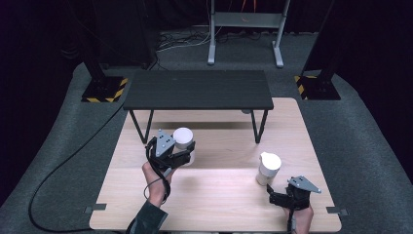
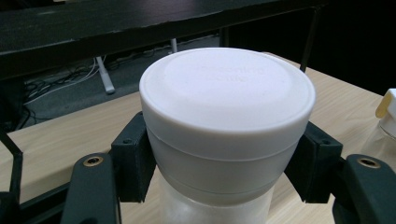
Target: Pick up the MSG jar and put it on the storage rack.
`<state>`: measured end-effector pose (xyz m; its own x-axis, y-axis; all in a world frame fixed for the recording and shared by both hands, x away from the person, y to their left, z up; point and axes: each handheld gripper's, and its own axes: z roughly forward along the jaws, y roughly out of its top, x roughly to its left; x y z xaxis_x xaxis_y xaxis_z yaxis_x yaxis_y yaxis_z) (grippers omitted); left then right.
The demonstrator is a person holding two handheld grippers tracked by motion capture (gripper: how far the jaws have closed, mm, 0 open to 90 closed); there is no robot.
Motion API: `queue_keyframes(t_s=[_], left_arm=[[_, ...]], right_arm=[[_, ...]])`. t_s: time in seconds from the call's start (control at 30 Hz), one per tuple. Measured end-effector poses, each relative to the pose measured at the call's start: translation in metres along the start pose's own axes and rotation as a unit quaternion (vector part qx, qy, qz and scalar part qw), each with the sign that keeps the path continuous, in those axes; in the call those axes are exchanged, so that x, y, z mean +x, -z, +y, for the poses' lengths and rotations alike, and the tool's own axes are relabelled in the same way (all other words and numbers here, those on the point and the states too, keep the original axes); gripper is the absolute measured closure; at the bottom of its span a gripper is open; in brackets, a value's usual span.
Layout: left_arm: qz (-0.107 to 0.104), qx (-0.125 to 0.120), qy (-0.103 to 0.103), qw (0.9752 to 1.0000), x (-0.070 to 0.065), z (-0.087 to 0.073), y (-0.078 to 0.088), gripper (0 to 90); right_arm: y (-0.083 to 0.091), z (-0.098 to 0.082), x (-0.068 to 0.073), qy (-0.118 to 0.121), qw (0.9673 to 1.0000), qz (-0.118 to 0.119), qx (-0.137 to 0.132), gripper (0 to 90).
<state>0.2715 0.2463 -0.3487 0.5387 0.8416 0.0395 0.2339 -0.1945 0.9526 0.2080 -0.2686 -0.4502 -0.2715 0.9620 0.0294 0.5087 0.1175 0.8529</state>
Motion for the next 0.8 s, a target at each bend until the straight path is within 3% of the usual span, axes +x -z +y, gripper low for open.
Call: queue_keyframes(t_s=[0.5,0.8], left_arm=[[0.0,0.003,-0.01,1.0,0.001,0.016,-0.007,34.7],[-0.007,0.007,-0.001,1.0,0.007,0.023,-0.014,34.7]], right_arm=[[0.0,0.0,-0.001,-0.001,1.0,0.002,0.001,0.0],[0.0,0.0,-0.001,-0.001,1.0,0.002,0.0,0.0]])
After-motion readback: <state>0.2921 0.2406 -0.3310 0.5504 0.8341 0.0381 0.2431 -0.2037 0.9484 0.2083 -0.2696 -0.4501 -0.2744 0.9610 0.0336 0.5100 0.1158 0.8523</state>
